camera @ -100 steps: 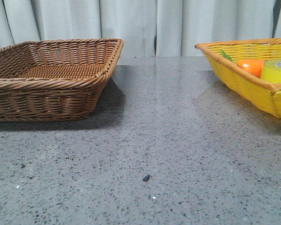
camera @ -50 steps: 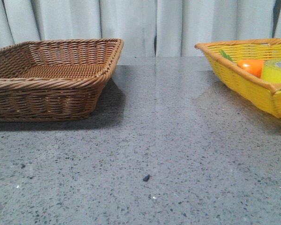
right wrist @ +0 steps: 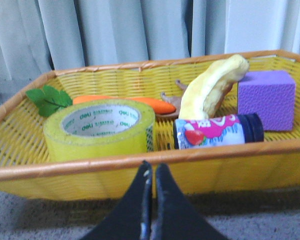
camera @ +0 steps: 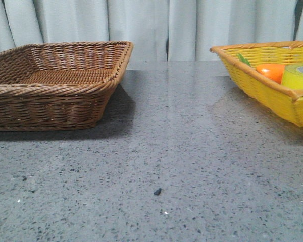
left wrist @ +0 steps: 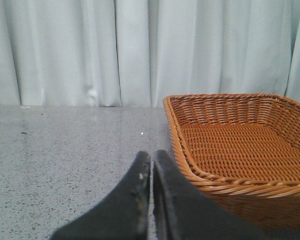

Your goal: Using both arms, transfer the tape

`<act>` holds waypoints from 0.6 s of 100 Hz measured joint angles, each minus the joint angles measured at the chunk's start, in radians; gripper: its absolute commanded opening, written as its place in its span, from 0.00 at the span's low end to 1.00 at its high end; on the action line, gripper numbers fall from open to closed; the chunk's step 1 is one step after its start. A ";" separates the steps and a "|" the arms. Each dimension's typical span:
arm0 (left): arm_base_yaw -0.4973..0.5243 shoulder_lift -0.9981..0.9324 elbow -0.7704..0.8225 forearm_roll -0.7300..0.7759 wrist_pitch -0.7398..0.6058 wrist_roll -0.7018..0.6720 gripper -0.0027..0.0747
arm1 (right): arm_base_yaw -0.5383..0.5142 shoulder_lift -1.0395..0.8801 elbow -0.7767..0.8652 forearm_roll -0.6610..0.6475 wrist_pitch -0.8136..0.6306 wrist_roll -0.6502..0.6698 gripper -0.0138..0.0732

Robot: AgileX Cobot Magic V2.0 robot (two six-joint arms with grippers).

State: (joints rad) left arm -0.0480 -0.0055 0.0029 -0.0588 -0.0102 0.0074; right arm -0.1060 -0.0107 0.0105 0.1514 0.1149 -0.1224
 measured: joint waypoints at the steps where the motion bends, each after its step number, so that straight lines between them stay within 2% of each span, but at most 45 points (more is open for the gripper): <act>1: 0.000 0.000 0.000 0.000 -0.002 0.000 0.01 | 0.000 0.000 0.000 0.000 0.003 0.000 0.07; 17: 0.000 0.000 -0.013 -0.001 0.010 0.000 0.01 | 0.000 0.000 0.000 0.003 0.055 0.000 0.07; 39: 0.000 0.011 -0.079 0.001 0.033 0.000 0.01 | 0.000 0.061 -0.012 0.041 0.052 0.000 0.07; 60: 0.000 0.081 -0.134 0.005 0.046 0.000 0.01 | 0.000 0.195 -0.138 0.048 0.093 0.000 0.07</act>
State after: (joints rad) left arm -0.0480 0.0755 -0.1315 -0.0540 0.0355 0.0074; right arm -0.1060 0.1843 -0.1277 0.1999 0.2075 -0.1224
